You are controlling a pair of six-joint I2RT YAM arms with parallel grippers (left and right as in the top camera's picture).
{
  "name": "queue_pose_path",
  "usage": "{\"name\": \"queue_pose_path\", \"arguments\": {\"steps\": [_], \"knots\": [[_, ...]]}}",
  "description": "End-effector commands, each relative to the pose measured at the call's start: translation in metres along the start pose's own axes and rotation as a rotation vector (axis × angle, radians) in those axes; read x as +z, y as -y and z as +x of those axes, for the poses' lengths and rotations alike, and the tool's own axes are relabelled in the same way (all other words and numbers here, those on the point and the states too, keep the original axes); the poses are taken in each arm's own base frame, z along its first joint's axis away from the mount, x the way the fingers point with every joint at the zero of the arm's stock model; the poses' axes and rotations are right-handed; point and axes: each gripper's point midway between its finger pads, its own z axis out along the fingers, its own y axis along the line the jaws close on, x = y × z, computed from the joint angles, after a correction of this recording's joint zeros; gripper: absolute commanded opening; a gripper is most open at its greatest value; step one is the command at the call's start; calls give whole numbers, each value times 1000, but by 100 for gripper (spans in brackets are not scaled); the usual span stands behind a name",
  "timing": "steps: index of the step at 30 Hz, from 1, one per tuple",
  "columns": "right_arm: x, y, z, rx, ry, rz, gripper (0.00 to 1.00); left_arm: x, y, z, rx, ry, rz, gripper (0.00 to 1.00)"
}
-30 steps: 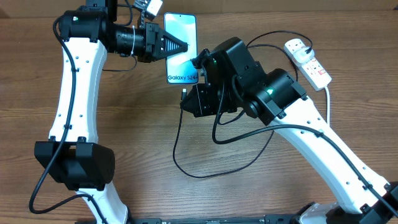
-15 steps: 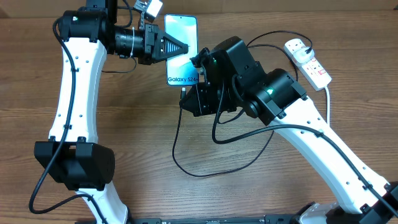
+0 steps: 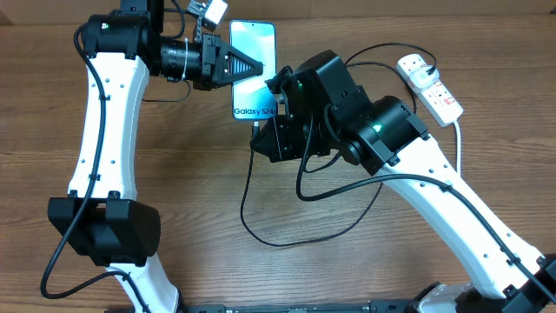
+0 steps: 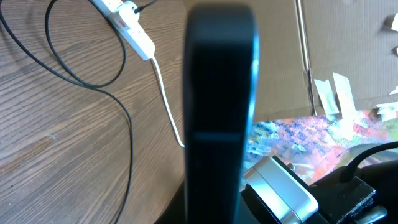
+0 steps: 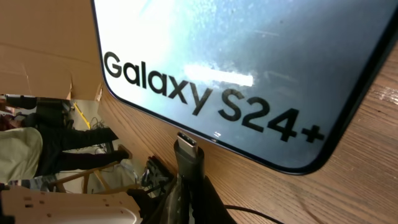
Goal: Plug charger to phone and switch on socket
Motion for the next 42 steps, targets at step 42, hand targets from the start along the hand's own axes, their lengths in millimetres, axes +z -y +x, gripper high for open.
{"name": "queue_pose_path", "arguments": {"steps": [42], "knots": [[4,-2,-2,-6,-2,-8,4,-2,13,4,46,-5,57,4]]}}
